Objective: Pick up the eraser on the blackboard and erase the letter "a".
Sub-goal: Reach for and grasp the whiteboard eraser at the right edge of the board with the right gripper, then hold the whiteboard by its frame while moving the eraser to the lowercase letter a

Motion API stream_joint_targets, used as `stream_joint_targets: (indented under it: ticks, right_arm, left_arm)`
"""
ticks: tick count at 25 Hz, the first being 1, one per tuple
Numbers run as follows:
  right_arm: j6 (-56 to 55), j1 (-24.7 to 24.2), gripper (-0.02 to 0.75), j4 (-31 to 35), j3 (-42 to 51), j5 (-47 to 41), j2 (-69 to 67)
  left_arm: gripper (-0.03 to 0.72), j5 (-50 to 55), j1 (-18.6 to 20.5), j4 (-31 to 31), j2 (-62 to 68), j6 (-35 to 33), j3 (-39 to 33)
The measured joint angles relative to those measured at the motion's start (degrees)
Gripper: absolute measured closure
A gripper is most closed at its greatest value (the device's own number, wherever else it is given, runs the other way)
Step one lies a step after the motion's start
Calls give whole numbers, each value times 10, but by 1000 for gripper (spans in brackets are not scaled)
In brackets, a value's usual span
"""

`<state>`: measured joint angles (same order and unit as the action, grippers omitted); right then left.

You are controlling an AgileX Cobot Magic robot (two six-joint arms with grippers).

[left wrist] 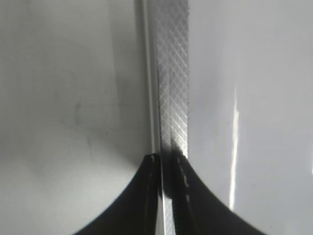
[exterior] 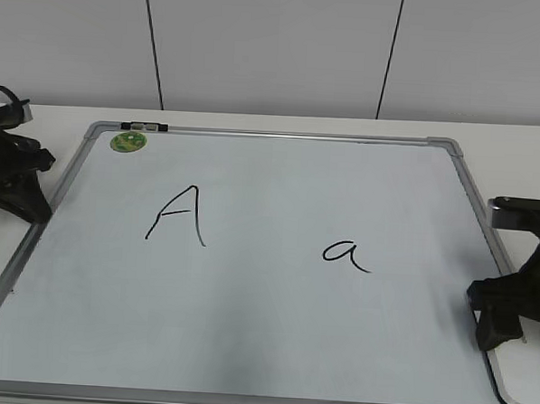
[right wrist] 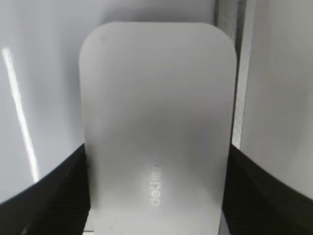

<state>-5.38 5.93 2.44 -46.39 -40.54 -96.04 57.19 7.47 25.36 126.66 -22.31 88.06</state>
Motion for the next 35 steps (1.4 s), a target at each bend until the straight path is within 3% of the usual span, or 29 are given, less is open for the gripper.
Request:
stream_joint_targets:
  ticks: [10, 18, 25, 35]
  right_arm:
    - [-1, 5, 204, -14, -73, -107, 24]
    - [6, 39, 204, -14, -158, -123, 14]
    - [46, 90, 204, -14, -285, -152, -95]
    - [85, 99, 204, -11, -426, -199, -238]
  left_arm:
    - [654, 0, 0, 0, 0, 0, 0]
    - [654, 0, 0, 0, 0, 0, 0]
    - [654, 0, 0, 0, 0, 0, 0]
    - [655, 1, 0, 1, 0, 0, 0]
